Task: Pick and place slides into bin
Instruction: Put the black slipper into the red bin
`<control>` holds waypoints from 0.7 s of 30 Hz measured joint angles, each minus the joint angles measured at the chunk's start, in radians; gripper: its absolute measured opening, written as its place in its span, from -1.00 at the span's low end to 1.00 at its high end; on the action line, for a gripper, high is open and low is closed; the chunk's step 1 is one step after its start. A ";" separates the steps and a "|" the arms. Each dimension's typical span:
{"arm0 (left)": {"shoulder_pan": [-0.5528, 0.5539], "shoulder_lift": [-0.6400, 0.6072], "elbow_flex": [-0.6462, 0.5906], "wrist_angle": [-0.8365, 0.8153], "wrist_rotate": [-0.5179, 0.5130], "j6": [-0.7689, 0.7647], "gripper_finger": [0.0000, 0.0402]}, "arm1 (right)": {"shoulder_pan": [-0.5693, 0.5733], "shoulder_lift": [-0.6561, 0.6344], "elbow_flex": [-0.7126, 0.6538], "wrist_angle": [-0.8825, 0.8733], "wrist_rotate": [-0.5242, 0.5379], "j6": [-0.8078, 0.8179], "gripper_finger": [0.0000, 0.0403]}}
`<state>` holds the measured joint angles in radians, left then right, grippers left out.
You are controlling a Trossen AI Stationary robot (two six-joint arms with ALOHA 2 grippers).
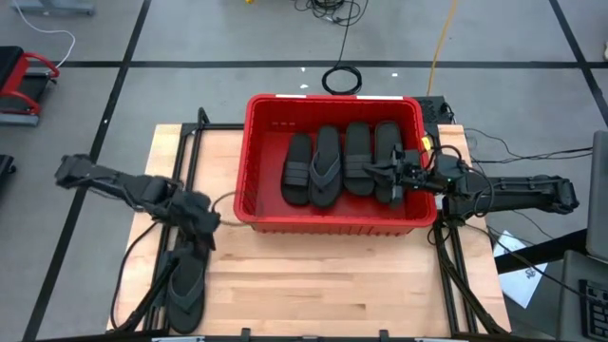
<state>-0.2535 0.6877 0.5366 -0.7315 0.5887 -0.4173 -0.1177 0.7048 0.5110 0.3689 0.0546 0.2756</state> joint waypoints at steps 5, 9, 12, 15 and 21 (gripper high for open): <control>-0.130 -0.015 -0.134 0.038 -0.185 -0.269 0.21 | 0.000 0.000 0.000 -0.025 -0.006 0.000 -1.00; -0.230 -0.030 -0.191 0.170 -0.226 -0.350 0.21 | 0.000 -0.002 0.000 -0.026 -0.030 -0.004 -1.00; -0.329 -0.020 -0.222 0.208 -0.236 -0.376 0.21 | 0.000 -0.010 0.000 -0.035 -0.032 -0.002 -1.00; -0.435 -0.017 -0.232 0.212 -0.247 -0.378 0.21 | 0.000 -0.022 0.000 -0.041 -0.032 -0.001 -1.00; -0.563 -0.013 -0.240 0.210 -0.369 -0.416 0.21 | 0.000 -0.043 0.000 -0.046 -0.031 0.000 -1.00</control>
<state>-0.8164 0.6743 0.2962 -0.5216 0.2196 -0.8335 -0.1181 0.6615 0.5110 0.3233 0.0233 0.2752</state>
